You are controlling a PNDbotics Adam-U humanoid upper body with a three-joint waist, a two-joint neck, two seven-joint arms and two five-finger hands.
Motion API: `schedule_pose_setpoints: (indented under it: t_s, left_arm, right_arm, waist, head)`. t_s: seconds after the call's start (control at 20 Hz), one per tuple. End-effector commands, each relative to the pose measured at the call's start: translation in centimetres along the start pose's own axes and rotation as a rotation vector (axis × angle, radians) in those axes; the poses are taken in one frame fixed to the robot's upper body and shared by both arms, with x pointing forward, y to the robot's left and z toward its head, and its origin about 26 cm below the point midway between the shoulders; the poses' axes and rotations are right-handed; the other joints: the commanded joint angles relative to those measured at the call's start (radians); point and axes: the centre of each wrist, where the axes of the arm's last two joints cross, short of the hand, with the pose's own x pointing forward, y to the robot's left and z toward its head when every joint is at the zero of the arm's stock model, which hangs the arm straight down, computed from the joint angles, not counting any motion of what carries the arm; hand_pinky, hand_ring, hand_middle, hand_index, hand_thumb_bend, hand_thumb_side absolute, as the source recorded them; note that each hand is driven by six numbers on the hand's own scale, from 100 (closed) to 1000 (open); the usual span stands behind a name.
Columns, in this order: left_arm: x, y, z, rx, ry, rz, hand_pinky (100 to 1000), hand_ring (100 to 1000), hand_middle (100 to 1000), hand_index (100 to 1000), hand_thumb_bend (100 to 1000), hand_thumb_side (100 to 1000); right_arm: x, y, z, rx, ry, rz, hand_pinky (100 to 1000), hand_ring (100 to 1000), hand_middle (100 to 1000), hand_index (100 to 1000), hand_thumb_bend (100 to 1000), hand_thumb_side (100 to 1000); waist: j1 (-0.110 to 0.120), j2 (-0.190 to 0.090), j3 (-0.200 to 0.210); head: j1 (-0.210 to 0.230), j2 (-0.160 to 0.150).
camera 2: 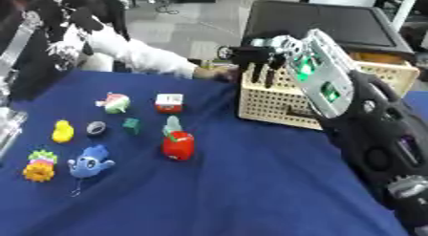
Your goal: Pick up objects from table and place into drawer.
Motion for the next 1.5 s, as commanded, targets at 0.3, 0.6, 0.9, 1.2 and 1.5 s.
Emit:
schedule_pose_setpoints:
  t_s: [0.3, 0.6, 0.9, 1.2, 1.5]
  left_arm:
    - [0.4, 0.5, -0.2, 0.005, -0.021, -0.019, 471, 680, 682, 884, 100, 770]
    - [0.4, 0.5, -0.2, 0.006, -0.023, -0.02, 472, 679, 682, 884, 100, 768]
    - [0.4, 0.4, -0.1, 0.005, -0.025, -0.021, 473, 679, 682, 884, 100, 767]
    - [0.3, 0.3, 0.0, 0.001, -0.027, -0.021, 476, 680, 683, 884, 100, 764]
    - [0.3, 0.1, 0.0, -0.003, -0.03, -0.02, 477, 680, 683, 884, 100, 763]
  right_arm:
    - [-0.1, -0.1, -0.7, 0.075, 0.026, -0.04, 472, 657, 757, 841, 100, 959]
    - [-1.5, 0.3, -1.6, 0.101, 0.073, -0.065, 472, 658, 756, 832, 100, 957]
    - [-2.3, 0.6, -2.2, 0.13, 0.107, -0.061, 474, 663, 754, 823, 100, 957]
    - [-2.8, 0.7, -2.5, 0.107, 0.134, -0.041, 477, 663, 747, 813, 100, 961]
    - [-2.2, 1.0, -2.9, 0.039, 0.141, -0.024, 479, 662, 741, 818, 100, 975]
  waist:
    - [0.002, -0.013, 0.008]
    - [0.005, -0.009, 0.016]
    - [0.01, -0.005, 0.019]
    - [0.016, -0.001, 0.024]
    - [0.022, 0.001, 0.033]
  head:
    - [-0.002, 0.007]
    - [-0.006, 0.011]
    - [-0.018, 0.012]
    - [-0.031, 0.01]
    - [-0.05, 0.003]
